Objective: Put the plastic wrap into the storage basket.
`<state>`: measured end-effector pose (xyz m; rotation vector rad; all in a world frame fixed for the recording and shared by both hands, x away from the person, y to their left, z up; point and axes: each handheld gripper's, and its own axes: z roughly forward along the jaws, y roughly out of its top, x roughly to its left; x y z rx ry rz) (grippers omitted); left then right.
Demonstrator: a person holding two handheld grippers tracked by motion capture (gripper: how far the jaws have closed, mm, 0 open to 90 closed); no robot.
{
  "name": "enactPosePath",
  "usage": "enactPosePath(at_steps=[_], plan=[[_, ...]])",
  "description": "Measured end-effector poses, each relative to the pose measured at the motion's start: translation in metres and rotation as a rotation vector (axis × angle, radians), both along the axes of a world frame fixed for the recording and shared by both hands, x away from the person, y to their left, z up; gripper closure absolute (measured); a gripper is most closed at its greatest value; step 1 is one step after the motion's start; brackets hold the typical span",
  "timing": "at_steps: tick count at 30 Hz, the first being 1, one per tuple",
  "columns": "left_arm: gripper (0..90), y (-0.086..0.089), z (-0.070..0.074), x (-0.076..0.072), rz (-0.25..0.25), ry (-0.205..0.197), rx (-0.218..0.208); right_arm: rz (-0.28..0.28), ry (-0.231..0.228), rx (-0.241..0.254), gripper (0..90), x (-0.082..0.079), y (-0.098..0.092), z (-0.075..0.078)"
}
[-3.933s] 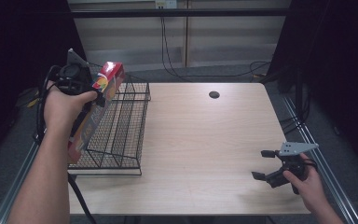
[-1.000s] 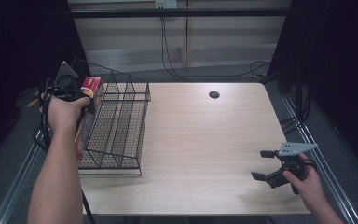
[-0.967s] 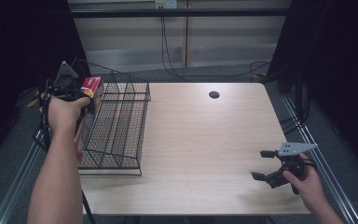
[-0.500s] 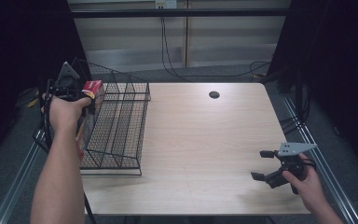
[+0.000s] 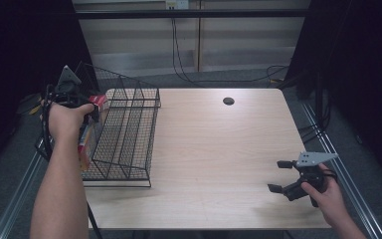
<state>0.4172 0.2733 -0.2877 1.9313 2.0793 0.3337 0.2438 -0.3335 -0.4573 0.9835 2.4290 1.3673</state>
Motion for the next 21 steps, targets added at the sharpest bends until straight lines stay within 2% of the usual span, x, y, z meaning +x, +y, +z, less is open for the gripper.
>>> enactPosePath(at_steps=[3,5,7,9,11,12,21], plan=[[38.0,0.002,0.003,0.000,-0.006,0.001,-0.004,-0.003,-0.001,-0.001,1.7,0.000,0.000,0.000],[36.3,0.002,0.009,-0.001,-0.024,-0.022,0.003,0.000,0.002,0.001,1.7,0.000,0.000,0.000],[37.3,0.000,0.017,-0.002,-0.036,-0.056,-0.023,0.002,0.003,-0.001,1.7,0.000,0.001,0.000],[37.0,-0.003,0.020,-0.003,-0.060,-0.044,-0.048,0.004,0.003,0.000,1.7,0.000,0.001,0.000],[35.0,-0.004,0.021,-0.004,-0.050,-0.064,-0.058,0.005,0.001,0.000,1.7,0.000,0.001,0.000],[32.3,-0.003,0.021,-0.005,-0.057,-0.062,-0.058,0.005,-0.001,0.001,1.7,0.000,0.001,0.001],[29.7,-0.012,0.028,-0.007,-0.084,-0.088,-0.067,0.002,-0.001,0.000,1.7,0.000,0.001,0.001]])
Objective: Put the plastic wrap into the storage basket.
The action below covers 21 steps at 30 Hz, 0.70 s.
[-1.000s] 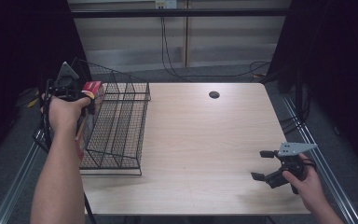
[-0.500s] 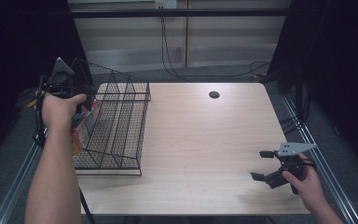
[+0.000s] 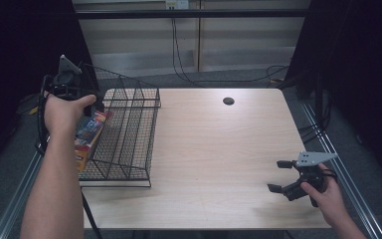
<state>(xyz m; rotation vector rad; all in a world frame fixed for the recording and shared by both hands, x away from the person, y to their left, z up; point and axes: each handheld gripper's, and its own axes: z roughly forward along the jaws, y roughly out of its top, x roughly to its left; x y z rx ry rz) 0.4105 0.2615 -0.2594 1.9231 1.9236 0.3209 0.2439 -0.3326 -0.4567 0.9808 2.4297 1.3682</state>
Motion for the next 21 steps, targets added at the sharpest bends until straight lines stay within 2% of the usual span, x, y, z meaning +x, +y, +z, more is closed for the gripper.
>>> enactPosePath(at_steps=[2,9,11,19,21], plan=[[29.1,-0.002,0.001,0.000,-0.017,0.000,0.002,0.002,-0.001,0.000,1.7,0.000,0.000,0.000],[25.4,-0.013,0.003,-0.002,-0.041,-0.023,-0.051,-0.005,-0.004,0.004,1.7,-0.001,-0.001,0.001],[25.2,-0.016,0.003,-0.002,-0.047,-0.038,-0.054,-0.005,-0.003,0.004,1.7,-0.001,-0.001,0.001],[22.2,-0.037,0.003,-0.004,-0.137,-0.060,-0.068,0.000,-0.001,0.004,1.6,-0.001,-0.001,0.001],[21.7,-0.040,0.003,-0.005,-0.147,-0.063,-0.070,0.001,0.000,0.004,1.6,-0.002,-0.001,0.002]])
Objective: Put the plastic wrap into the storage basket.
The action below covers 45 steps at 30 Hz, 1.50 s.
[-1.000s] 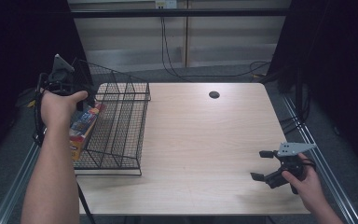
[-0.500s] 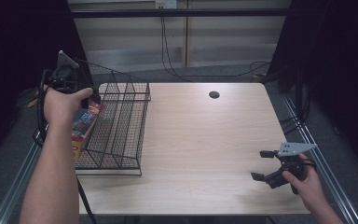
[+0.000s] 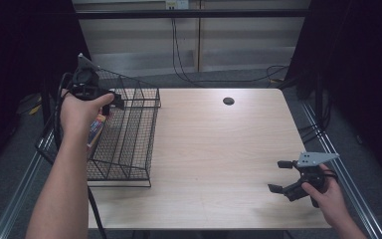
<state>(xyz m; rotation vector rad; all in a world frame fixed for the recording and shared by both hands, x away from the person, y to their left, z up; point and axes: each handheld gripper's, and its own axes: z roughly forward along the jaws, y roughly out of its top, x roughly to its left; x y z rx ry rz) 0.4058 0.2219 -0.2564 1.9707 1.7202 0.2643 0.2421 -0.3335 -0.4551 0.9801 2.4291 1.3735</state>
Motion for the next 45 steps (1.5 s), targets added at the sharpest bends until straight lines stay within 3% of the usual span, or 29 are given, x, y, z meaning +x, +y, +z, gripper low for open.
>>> enactPosePath(at_steps=[5,16,28,38,45], plan=[[19.9,-0.012,-0.002,-0.001,-0.056,-0.011,-0.033,-0.001,-0.001,0.003,1.6,0.000,0.000,0.000],[18.5,-0.036,-0.009,-0.004,-0.133,-0.022,-0.062,0.000,0.000,0.002,1.6,0.000,0.000,0.000],[17.9,-0.071,-0.017,-0.007,-0.246,-0.027,-0.049,-0.004,0.002,0.002,1.4,0.000,0.000,0.000],[17.1,-0.103,-0.021,-0.014,-0.346,-0.035,-0.078,0.000,-0.001,-0.001,1.5,0.000,0.000,-0.001],[16.4,-0.115,-0.027,-0.017,-0.378,-0.034,-0.087,0.001,0.000,-0.001,1.5,0.000,-0.001,0.000]])
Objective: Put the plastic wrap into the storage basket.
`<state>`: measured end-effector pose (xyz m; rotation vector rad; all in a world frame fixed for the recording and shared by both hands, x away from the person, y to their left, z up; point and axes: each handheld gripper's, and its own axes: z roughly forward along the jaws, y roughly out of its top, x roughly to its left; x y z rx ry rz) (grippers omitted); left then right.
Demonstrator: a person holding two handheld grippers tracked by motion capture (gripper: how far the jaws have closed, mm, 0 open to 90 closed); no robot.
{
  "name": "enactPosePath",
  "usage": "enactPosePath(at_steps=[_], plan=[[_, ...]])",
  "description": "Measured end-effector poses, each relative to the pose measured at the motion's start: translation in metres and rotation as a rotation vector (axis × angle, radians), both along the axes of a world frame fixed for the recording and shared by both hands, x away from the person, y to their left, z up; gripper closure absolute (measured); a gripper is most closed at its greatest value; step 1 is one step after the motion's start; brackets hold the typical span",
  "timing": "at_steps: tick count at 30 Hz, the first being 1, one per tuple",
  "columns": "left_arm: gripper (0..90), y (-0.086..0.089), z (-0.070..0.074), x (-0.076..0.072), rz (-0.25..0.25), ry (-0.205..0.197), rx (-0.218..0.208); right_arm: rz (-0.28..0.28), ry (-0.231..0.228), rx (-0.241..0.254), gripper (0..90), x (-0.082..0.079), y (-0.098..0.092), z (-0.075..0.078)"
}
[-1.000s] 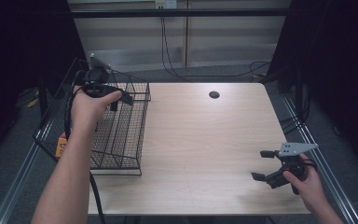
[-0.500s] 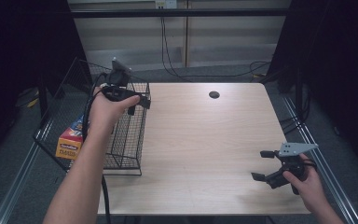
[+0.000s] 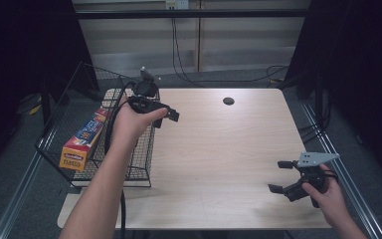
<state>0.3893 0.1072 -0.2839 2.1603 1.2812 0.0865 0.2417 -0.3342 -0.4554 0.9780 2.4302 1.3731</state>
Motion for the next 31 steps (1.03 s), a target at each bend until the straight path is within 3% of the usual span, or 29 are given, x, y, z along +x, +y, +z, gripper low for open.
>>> enactPosePath(at_steps=[13,21,27,28,29,30,31], plan=[[15.0,-0.027,-0.017,-0.013,-0.092,-0.023,-0.026,0.002,0.000,0.000,1.5,0.000,0.001,0.000],[14.8,-0.041,-0.036,-0.019,-0.153,-0.008,-0.030,0.001,0.000,-0.003,1.5,0.000,0.001,-0.001],[14.6,-0.050,-0.048,-0.024,-0.173,-0.027,-0.047,0.003,0.001,-0.004,1.5,0.000,0.001,-0.001],[14.5,-0.050,-0.050,-0.025,-0.188,-0.029,-0.033,0.003,0.002,-0.005,1.5,0.000,0.001,-0.001],[14.5,-0.052,-0.054,-0.026,-0.184,-0.032,-0.052,0.003,0.002,-0.006,1.5,0.000,0.001,-0.001],[14.4,-0.052,-0.056,-0.026,-0.205,-0.033,-0.044,0.003,0.002,-0.007,1.5,0.000,0.001,-0.001],[14.3,-0.054,-0.061,-0.029,-0.190,-0.036,-0.061,0.004,-0.001,-0.014,1.5,0.000,0.002,-0.002]])
